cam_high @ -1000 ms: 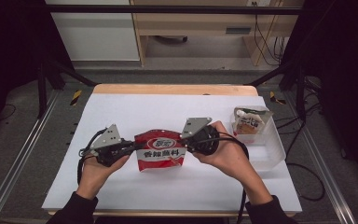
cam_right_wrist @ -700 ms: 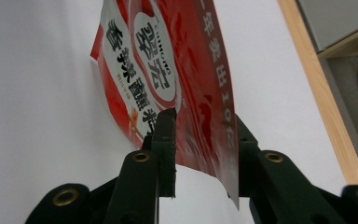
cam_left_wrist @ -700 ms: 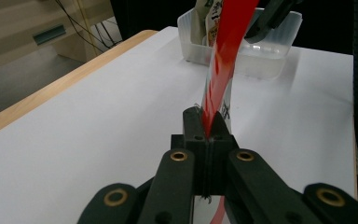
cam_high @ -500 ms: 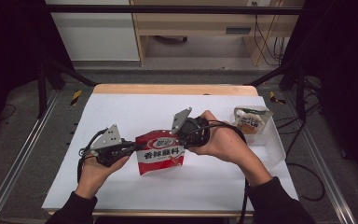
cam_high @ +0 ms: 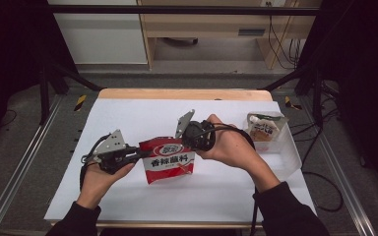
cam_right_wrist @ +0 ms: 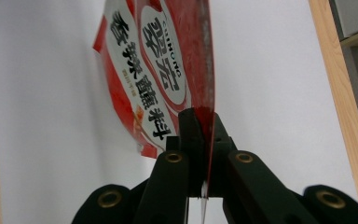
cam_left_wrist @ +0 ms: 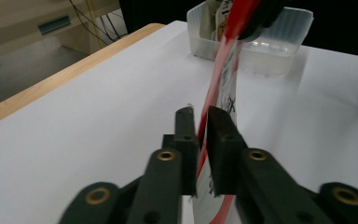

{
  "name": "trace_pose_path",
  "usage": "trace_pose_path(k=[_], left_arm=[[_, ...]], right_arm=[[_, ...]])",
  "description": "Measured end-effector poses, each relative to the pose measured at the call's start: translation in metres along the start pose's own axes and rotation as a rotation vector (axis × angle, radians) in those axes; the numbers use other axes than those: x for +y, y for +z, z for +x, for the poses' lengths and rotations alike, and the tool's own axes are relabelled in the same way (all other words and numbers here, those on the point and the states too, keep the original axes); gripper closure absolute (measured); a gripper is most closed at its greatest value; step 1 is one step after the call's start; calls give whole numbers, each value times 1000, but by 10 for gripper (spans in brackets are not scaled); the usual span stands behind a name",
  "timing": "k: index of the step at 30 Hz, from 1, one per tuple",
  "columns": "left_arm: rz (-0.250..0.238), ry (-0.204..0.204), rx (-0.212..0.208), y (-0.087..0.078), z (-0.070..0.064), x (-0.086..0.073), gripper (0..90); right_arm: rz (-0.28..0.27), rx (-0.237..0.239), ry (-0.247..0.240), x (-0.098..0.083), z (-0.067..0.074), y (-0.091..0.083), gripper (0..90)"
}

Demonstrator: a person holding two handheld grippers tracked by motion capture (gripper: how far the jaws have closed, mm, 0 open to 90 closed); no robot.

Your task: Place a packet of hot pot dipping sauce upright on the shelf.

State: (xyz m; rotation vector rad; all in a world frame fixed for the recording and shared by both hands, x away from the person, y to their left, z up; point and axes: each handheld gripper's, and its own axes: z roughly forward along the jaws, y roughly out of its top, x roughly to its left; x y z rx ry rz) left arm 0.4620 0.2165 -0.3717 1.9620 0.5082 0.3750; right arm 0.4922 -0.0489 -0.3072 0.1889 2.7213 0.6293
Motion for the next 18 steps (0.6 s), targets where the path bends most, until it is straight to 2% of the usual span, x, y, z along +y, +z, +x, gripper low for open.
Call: trace_pose_path(k=[2,4,8,11,18], left_arm=[[-3,-20,5,-1,2,-1,734],[0,-44,7,-2,4,-2,571],[15,-56,28,0,7,-6,413],[50,-56,62,4,9,-12,323],[148,-52,82,16,12,-27,204]], right_arm=[[5,1,-2,3,-1,-3,897],[16,-2,0,5,-3,-7,897],[12,-21,4,7,-13,-19,898],[19,-45,20,6,-21,-28,898],[36,-73,45,0,-32,-40,898]])
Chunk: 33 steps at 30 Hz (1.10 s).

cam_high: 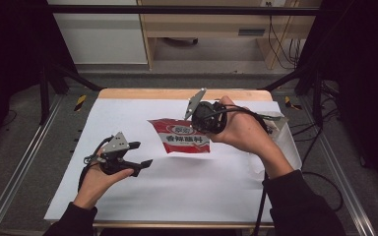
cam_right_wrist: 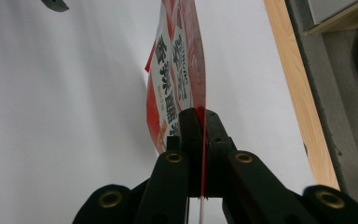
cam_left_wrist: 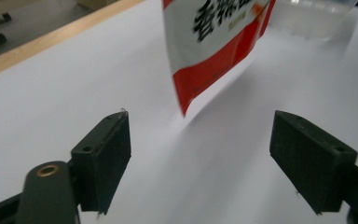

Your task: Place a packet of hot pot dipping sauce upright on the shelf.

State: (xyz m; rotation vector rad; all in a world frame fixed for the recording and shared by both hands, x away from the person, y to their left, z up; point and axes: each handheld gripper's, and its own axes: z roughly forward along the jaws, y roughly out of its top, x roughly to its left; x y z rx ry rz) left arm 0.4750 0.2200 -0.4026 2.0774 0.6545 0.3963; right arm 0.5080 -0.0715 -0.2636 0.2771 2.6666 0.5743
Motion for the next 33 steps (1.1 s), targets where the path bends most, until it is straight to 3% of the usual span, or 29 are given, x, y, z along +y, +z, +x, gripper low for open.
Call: trace_pose_path(k=[4,9,16,26,33], left_arm=[[63,-26,-1,8,4,-11,150],[107,-25,10,14,4,-25,128],[131,-32,27,18,3,-33,120],[158,-17,30,23,-1,-37,116],[160,-15,33,23,-1,-38,115]], right_arm=[[8,-9,1,-5,-5,-6,898],[8,-19,9,-12,-8,-14,898],[24,-57,19,-20,-12,-31,898],[-15,-94,47,-32,-23,-58,898],[-11,-111,66,-42,-25,-73,897]])
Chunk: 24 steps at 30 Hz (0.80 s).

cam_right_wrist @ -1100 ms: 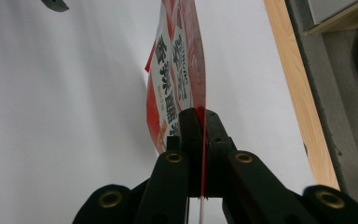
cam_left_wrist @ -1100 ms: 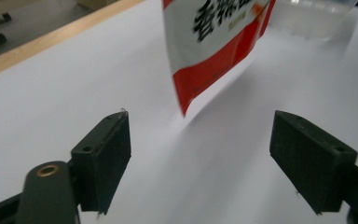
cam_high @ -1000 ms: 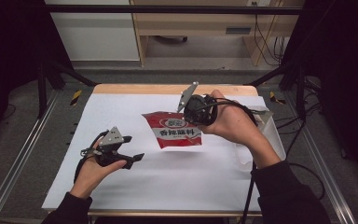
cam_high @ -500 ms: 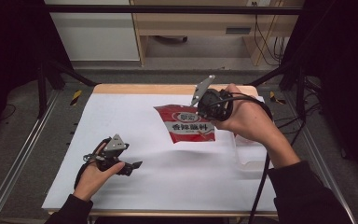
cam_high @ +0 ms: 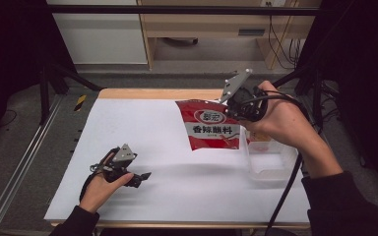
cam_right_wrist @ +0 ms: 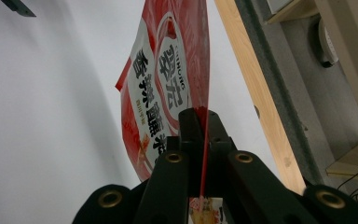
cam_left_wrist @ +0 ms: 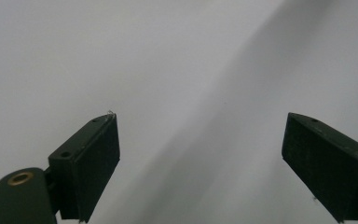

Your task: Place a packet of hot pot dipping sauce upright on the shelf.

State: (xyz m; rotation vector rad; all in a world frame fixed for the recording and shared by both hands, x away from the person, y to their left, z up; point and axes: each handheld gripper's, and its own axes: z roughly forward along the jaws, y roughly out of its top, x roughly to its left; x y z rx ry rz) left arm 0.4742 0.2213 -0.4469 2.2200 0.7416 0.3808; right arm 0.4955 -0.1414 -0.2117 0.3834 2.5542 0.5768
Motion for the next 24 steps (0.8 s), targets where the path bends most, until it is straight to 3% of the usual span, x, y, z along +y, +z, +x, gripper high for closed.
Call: trace_pose_path(k=[11,24], left_arm=[[5,-2,-3,0,1,-2,112],[7,-5,-5,-2,2,-4,111]], right_arm=[[3,-44,26,-19,-8,-29,897],[-7,-84,88,-52,-15,-49,897]])
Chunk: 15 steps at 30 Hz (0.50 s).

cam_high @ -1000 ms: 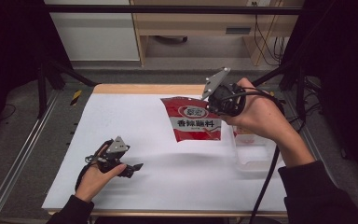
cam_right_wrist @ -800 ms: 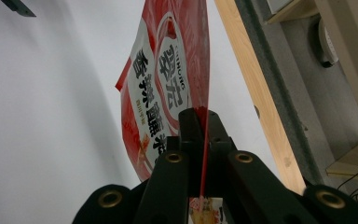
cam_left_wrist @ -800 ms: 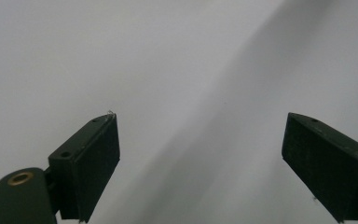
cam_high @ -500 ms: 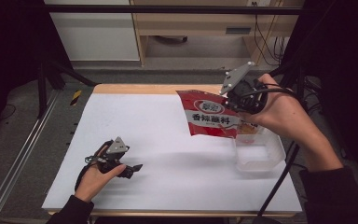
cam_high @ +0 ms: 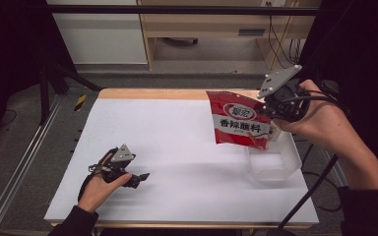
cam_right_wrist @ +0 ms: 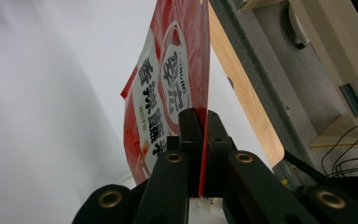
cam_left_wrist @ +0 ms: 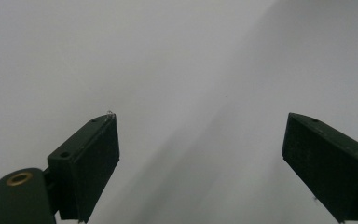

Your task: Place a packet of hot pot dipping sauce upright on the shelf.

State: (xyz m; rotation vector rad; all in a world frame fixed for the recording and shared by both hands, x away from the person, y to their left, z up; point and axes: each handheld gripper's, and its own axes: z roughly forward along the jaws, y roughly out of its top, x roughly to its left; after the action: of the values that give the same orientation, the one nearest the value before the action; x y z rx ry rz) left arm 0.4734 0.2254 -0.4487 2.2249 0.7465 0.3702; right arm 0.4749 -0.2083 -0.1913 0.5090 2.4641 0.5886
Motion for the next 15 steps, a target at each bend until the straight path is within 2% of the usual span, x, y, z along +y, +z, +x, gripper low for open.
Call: trace_pose_path(k=[6,15], left_arm=[[-18,2,10,-3,0,1,111],[-19,2,10,-4,0,1,111]], right_arm=[[-3,-17,34,-14,-4,-6,897],[13,-29,85,-42,-8,-11,897]])
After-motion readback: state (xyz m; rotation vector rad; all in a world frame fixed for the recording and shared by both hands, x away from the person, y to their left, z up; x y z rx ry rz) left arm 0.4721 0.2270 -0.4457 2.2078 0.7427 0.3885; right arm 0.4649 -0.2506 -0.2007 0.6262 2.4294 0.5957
